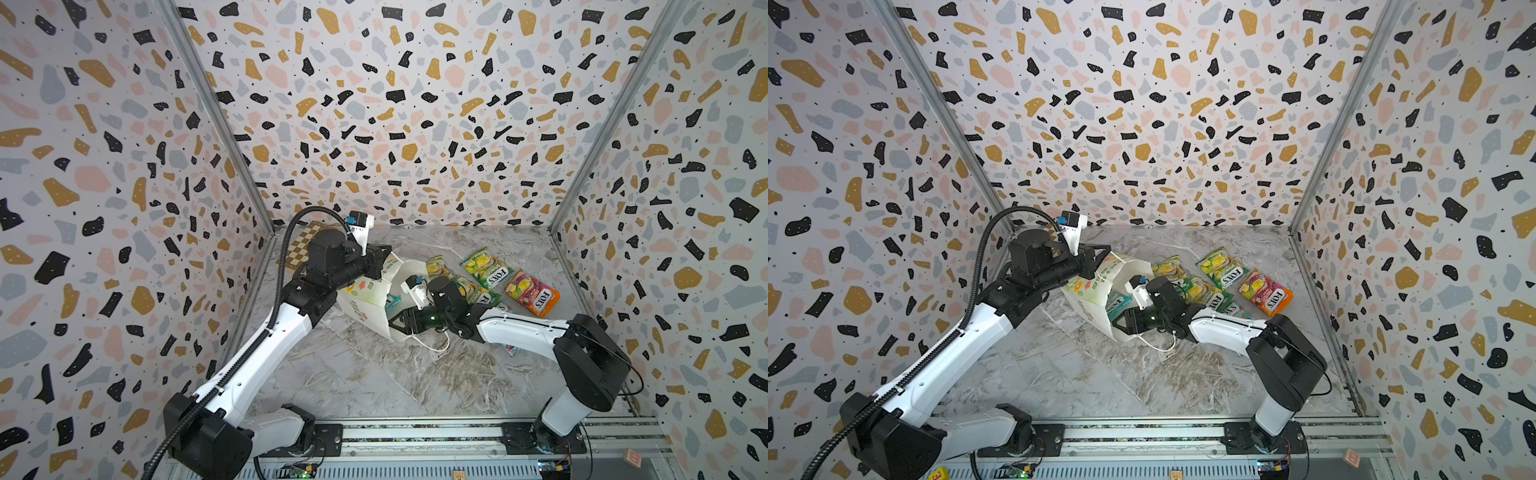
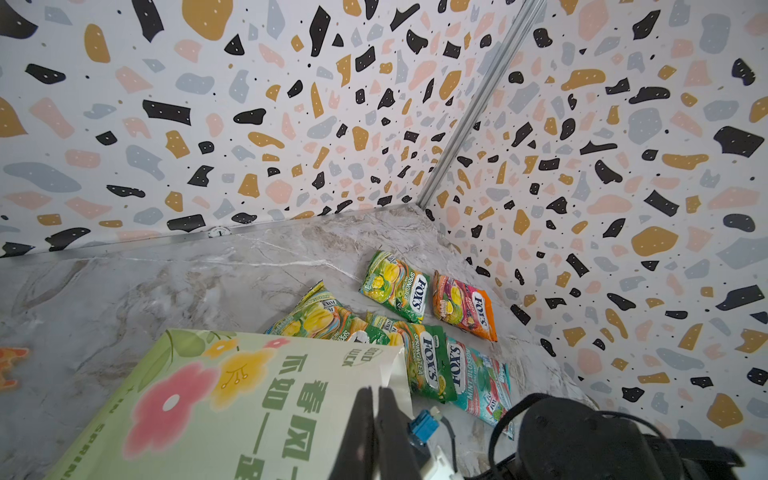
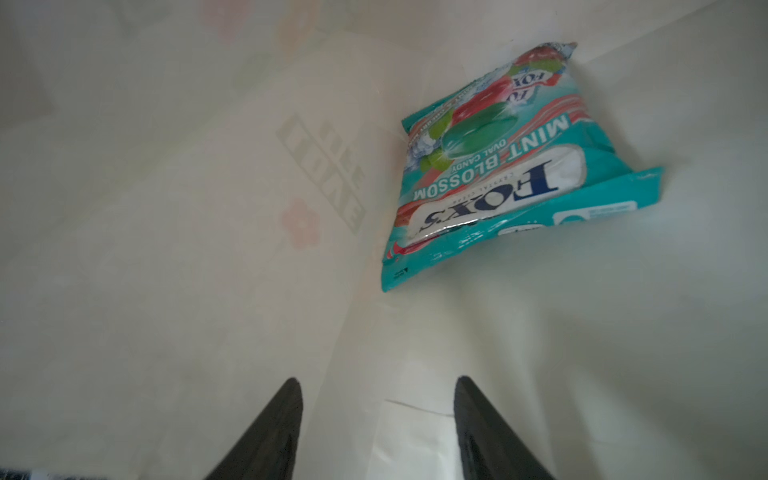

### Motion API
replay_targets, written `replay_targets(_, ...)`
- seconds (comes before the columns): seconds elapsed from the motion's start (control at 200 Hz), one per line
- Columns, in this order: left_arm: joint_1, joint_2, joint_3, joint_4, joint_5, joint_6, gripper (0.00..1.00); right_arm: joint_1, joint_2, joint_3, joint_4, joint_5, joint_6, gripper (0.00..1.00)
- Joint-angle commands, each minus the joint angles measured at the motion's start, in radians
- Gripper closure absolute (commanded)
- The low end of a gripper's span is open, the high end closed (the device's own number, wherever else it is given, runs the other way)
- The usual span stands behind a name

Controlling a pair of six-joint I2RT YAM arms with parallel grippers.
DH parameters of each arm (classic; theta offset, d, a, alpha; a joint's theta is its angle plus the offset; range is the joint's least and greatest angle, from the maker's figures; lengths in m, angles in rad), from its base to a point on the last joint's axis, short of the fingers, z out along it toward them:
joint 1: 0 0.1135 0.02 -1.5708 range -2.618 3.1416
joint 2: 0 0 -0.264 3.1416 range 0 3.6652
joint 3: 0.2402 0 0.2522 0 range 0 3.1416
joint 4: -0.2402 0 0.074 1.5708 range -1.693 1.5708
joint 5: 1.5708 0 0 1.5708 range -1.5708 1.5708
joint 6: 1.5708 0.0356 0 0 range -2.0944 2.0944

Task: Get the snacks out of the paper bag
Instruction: 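Move the right gripper back into the bag toward the last teal packet, then lower the right gripper and close on the last teal Mint Blossom packet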

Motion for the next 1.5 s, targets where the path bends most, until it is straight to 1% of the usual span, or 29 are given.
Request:
replay_targets(0.0,-0.005,-0.027,-0.011,0.079,0.016,-0.019,1.0,0.01,0.023,0.06,-0.057,0.065,0.039,0.39)
replay_targets(0.22,-0.005,-0.028,-0.013,0.081,0.016,-0.025,1.0,0.013,0.103,0.144,-0.122,0.138,0.13,0.39)
replay_targets(0.421,-0.004,-0.03,-0.017,0.088,0.022,-0.031,1.0,0.013,0.167,0.19,-0.123,0.186,0.234,0.4)
replay_targets(0.691,-0.01,-0.032,-0.017,0.097,0.023,-0.037,1.0,0.015,0.224,0.247,-0.137,0.307,0.333,0.4)
replay_targets(0.851,-0.015,-0.034,-0.021,0.109,0.024,-0.047,1.0,0.015,0.269,0.31,-0.2,0.373,0.369,0.4)
replay_targets(1.071,-0.029,-0.032,-0.021,0.137,0.037,-0.072,1.0,0.013,0.328,0.361,-0.164,0.354,0.402,0.41)
replay_targets(1.186,-0.035,-0.032,-0.011,0.137,0.044,-0.074,1.0,0.006,0.351,0.38,-0.116,0.337,0.418,0.43)
replay_targets(1.287,-0.036,-0.037,-0.013,0.154,0.059,-0.093,1.0,-0.003,0.377,0.388,-0.055,0.282,0.43,0.46)
replay_targets(1.337,-0.035,-0.041,-0.017,0.167,0.063,-0.104,1.0,-0.007,0.388,0.393,-0.025,0.255,0.426,0.5)
replay_targets(1.392,-0.035,-0.044,-0.017,0.172,0.065,-0.109,1.0,-0.01,0.389,0.395,-0.014,0.255,0.427,0.54)
replay_targets(1.437,-0.035,-0.047,-0.017,0.169,0.06,-0.106,1.0,-0.011,0.384,0.391,0.004,0.254,0.42,0.6)
replay_targets(1.492,-0.036,-0.052,-0.02,0.164,0.05,-0.101,1.0,-0.011,0.378,0.389,0.01,0.252,0.411,0.72)
